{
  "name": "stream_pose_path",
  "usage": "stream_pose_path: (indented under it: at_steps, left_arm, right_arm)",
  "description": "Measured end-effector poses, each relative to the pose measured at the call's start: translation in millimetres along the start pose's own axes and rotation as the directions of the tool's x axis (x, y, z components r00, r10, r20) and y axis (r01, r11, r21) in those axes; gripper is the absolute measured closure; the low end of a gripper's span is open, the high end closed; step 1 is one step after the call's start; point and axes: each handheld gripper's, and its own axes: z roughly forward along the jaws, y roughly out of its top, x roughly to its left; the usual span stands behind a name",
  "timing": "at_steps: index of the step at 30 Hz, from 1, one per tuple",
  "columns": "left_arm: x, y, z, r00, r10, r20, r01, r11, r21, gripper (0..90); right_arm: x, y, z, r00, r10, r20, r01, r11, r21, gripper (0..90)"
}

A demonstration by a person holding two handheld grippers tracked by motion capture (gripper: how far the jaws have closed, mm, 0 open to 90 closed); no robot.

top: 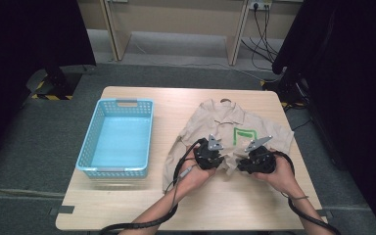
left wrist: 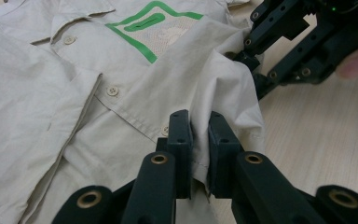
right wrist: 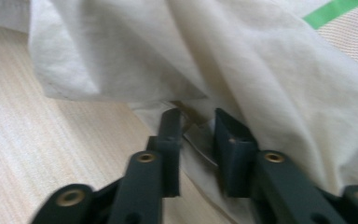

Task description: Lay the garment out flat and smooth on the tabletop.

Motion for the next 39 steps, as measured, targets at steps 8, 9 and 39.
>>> stream_pose_path:
  at_steps: [8, 9, 39]
  left_arm:
    - [5.4, 0.1, -1.3, 0.9998, -0.008, -0.017, 0.009, 1.0, 0.004, 82.2]
    - [6.2, -0.2, -1.3, 0.9997, -0.008, -0.021, 0.008, 1.0, 0.005, 82.2]
    - [-3.1, -38.1, -43.8, 0.9989, 0.039, -0.027, -0.039, 0.9992, 0.005, 45.5]
  right_arm:
    - [15.7, -2.0, -1.9, 0.9966, -0.08, 0.021, 0.08, 0.997, 0.015, 87.5]
    - [19.4, -3.1, -3.1, 0.9951, -0.097, 0.021, 0.096, 0.995, 0.024, 87.5]
    - [13.0, -99.4, -114.3, 0.987, 0.004, 0.161, 0.001, 1.0, -0.029, 64.6]
